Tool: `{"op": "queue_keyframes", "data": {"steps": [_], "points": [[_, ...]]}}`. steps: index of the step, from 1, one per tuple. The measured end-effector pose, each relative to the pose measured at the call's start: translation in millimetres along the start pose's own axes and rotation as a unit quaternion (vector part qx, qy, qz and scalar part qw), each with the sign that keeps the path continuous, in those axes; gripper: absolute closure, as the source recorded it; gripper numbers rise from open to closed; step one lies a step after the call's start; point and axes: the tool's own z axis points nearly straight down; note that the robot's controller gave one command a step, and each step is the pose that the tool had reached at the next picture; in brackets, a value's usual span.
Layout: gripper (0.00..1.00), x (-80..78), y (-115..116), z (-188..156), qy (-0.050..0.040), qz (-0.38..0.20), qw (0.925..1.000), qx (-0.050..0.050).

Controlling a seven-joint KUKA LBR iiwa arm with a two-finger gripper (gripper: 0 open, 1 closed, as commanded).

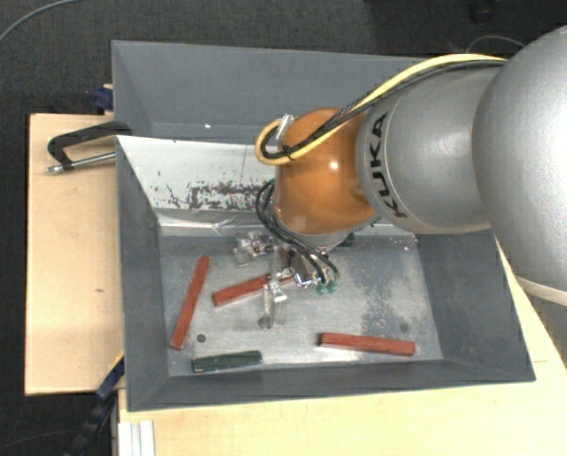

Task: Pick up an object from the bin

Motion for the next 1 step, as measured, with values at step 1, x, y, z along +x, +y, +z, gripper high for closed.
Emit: {"op": "queue_keyframes", "data": {"steps": [1], "points": [[0.00,-13.2,9.4,40.0,0.0015,-0.045,0.9990,0.000]]}}
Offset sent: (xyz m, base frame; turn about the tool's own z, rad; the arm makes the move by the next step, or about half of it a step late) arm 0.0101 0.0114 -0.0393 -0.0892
